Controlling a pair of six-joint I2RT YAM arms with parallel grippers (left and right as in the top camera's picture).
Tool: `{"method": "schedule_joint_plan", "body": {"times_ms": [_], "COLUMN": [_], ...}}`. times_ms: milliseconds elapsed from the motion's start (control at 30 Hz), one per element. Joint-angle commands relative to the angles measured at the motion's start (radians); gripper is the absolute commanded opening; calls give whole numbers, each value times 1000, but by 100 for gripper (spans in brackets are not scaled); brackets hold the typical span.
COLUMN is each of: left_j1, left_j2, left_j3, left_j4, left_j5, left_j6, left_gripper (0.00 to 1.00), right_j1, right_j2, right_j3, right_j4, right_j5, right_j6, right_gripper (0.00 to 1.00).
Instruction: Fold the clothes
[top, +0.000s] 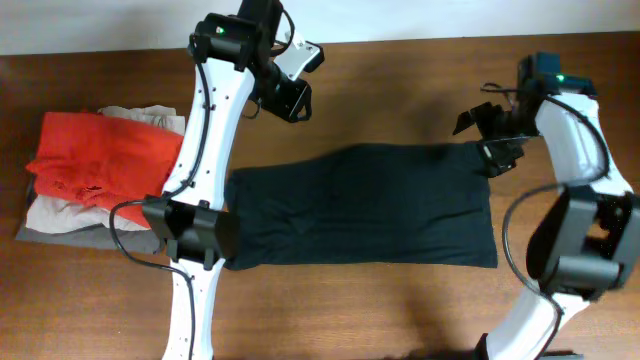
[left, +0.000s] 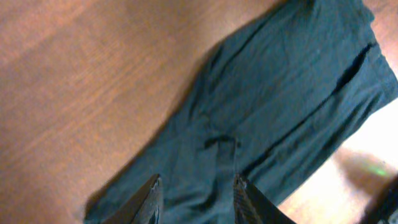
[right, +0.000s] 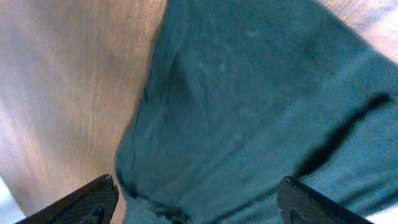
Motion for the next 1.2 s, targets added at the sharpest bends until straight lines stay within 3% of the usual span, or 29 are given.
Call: {"method": "schedule_joint_plan", "body": {"times_ms": [0, 367, 667, 1000, 1167], "left_j1": [0, -25, -40, -52, -58], "left_j2": [-2, -2, -2, -2, -2], "left_j3": [16, 16, 16, 16, 16], "left_j4": [-43, -70, -69, -69, -69], "left_j5": [-11, -11, -11, -11, -11], "left_j6": [-14, -30, -33, -33, -33], "left_gripper": [36, 36, 36, 36, 36], "right_j1": [11, 11, 11, 11, 11], "right_j2": [115, 226, 228, 287, 294], "right_j3": [38, 49, 49, 49, 49], "right_j4": [33, 174, 174, 220, 287], "right_j5": [-89, -154, -106, -137, -225], "right_j6": [48, 144, 299, 346, 344], "right_gripper": [86, 84, 65, 61, 51]}}
